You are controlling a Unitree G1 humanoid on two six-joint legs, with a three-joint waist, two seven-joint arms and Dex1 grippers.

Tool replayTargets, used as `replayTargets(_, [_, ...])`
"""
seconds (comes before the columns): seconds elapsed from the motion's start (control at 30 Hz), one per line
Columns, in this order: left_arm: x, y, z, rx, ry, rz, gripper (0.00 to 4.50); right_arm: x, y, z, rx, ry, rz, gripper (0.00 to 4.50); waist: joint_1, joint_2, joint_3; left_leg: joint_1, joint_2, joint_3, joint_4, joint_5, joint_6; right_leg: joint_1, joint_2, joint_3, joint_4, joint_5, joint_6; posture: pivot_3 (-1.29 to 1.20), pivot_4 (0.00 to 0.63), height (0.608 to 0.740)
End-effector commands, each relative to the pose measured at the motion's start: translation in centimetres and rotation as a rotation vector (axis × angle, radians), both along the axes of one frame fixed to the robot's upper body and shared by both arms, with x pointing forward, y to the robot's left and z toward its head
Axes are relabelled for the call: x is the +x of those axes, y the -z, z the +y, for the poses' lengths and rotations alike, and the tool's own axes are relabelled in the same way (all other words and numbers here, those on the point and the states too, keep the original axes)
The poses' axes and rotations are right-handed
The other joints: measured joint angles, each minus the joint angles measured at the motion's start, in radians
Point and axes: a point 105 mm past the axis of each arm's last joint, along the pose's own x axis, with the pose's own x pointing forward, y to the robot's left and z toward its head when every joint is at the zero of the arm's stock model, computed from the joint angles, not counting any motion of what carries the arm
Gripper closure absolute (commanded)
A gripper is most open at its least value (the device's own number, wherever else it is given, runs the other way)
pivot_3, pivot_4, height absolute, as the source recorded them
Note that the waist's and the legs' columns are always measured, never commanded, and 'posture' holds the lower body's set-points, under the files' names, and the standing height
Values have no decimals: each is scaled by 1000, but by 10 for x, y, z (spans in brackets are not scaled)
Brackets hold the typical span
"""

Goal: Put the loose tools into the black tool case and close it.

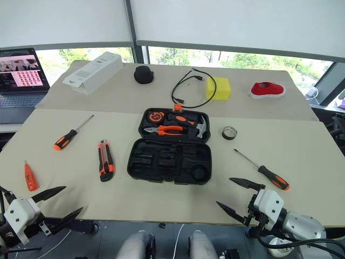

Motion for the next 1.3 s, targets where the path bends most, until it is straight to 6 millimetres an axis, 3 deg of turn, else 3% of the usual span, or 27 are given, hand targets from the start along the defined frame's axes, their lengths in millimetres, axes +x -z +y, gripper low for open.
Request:
replayTargets(0.03, [7, -17, 3, -60, -66, -60, 6, 9, -13, 6, 44, -15, -48, 46, 0, 0, 0, 0, 0, 0, 0, 0, 0, 0, 0, 0, 0, 0, 0, 0, 150, 740])
replayTargets(0.17, [12, -32, 23, -209, -295, -110, 6, 16, -40, 28, 201, -104, -118, 46, -7, -1, 0, 0, 2, -2, 0, 0, 0, 0, 1, 1, 1, 1, 0, 0, 150, 740])
replayTargets(0.3, [5, -45, 44, -291, -512, -223, 6, 24, -65, 35, 396, -44, -218, 46, -4, -1, 0, 1, 1, -8, 0, 0, 0, 1, 1, 0, 2, 0, 0, 0, 150, 740])
replayTargets(0.43, [-23, -28, 68, -388, -803, -243, 6, 23, -75, 49, 500, -112, -181, 46, -4, -1, 0, -1, 0, -8, 0, 0, 0, 1, -1, 0, 1, 1, 2, 0, 150, 740])
replayTargets(0.53, [-37, -20, 76, -420, -925, -232, 6, 25, -77, 48, 491, -115, -211, 46, -4, -3, -1, 0, 0, -9, 0, 0, 0, 1, 0, 0, 1, 1, 2, 0, 150, 740])
replayTargets(0.7, [-33, -23, 78, -488, -957, -216, 6, 25, -80, 47, 495, -113, -240, 46, 3, -5, -2, 1, -1, -8, 1, 0, 0, 2, 0, -1, 1, 1, 1, 0, 150, 740])
replayTargets(0.83, [-4, -41, 80, -551, -945, -192, 6, 27, -84, 54, 507, -123, -263, 46, 3, -5, -2, 1, -1, -8, 1, 0, 0, 3, 1, -2, 1, 1, 1, 0, 150, 740])
replayTargets(1.0, [66, -68, 75, -477, -817, -62, 6, 31, -90, 61, 508, -145, -276, 46, 3, -5, -2, 3, -1, -11, 1, 1, -1, 5, 2, -2, 3, 1, 0, 0, 150, 740])
replayTargets(1.23, [144, -76, 87, -317, -752, 75, 6, 40, -86, 65, 511, -138, -269, 46, -3, -2, 0, 6, -2, -8, 1, 1, -3, 8, 3, -5, 2, 1, 0, 0, 150, 740])
replayTargets(1.3, [170, -71, 81, -292, -707, 124, 6, 38, -83, 66, 510, -140, -260, 46, -2, -2, 0, 5, -3, -8, 0, 2, -3, 7, 4, -5, 3, 1, -1, 0, 150, 740])
